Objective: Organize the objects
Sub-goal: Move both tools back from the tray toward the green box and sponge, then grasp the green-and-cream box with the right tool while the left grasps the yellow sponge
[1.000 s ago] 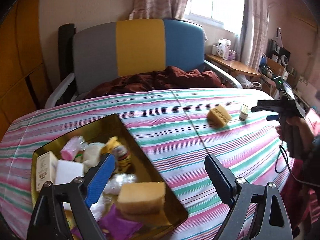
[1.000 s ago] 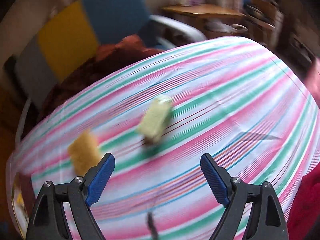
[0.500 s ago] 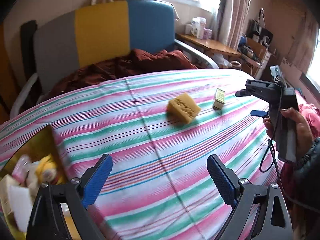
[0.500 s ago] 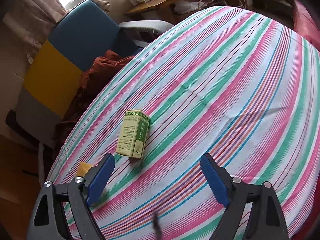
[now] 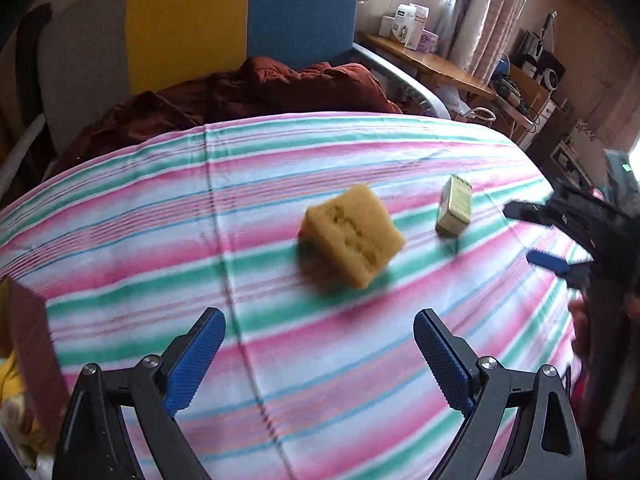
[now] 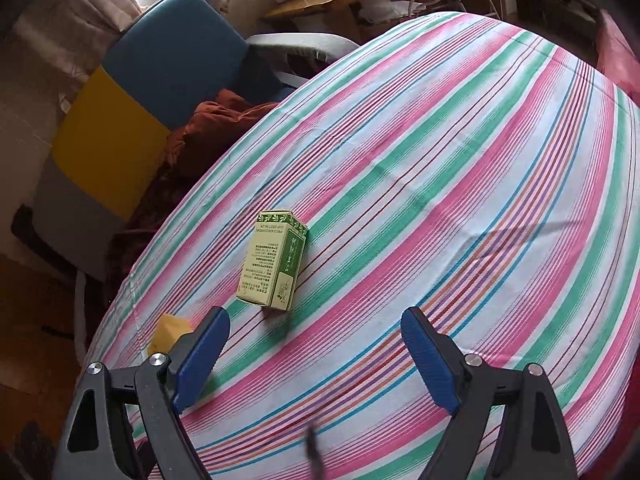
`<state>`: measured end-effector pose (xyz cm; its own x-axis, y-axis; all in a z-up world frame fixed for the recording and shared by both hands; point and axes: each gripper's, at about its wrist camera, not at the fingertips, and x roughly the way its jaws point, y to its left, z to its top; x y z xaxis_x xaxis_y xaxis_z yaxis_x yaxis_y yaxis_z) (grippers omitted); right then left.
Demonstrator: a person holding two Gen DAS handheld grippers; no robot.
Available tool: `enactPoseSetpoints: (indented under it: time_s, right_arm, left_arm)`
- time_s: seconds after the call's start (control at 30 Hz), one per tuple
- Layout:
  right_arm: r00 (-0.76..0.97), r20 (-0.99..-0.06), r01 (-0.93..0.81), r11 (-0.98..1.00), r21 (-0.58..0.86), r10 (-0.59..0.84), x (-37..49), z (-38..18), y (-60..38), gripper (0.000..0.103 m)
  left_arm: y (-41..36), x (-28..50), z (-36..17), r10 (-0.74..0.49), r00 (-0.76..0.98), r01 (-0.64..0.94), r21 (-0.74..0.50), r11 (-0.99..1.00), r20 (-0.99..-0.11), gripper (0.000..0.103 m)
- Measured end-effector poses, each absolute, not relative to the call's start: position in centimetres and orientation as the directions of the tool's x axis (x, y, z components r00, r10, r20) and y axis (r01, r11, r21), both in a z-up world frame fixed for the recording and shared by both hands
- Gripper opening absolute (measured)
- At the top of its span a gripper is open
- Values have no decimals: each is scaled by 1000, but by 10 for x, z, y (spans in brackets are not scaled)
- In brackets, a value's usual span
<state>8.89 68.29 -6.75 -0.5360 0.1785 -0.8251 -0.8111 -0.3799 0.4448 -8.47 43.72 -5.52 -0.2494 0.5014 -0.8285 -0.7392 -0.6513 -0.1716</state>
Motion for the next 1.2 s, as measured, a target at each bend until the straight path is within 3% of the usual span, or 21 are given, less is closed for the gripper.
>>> enactPoseSetpoints:
  time_s: [0.33, 0.53, 0.8, 0.9, 0.97, 1.03, 1.2]
  right_arm:
    - [-540, -821, -806, -395, 440, 186, 94, -63, 678, 89]
    - [-518, -832, -811, -425, 402, 201, 90, -62, 675, 89]
    - [-503, -847, -812, -429, 395, 171, 88, -69, 673, 89]
    - [-487, -859, -813, -441, 380, 158, 85, -72, 671, 89]
    - [-483, -862, -807, -460, 371, 152, 81, -73, 668, 89]
    - [-467, -873, -796, -495, 348, 138, 73, -75, 663, 89]
    - [-428, -897, -743, -608, 280, 109, 55, -72, 648, 89]
  left_arm:
    - [511, -113, -75, 461, -243, -712, -166, -682, -853, 96]
    - [524, -135, -99, 440, -204, -640, -221, -736, -874, 98]
    - [521, -125, -104, 442, -236, -742, -133, -657, -865, 97]
    - [513, -125, -102, 462, -246, -741, -141, -656, -852, 87]
    - [504, -126, -100, 472, -247, -742, -149, -654, -846, 74]
    - [494, -129, -98, 485, -226, -741, -174, -648, -845, 67]
    - [473, -124, -95, 498, -205, -760, -183, -623, -843, 65]
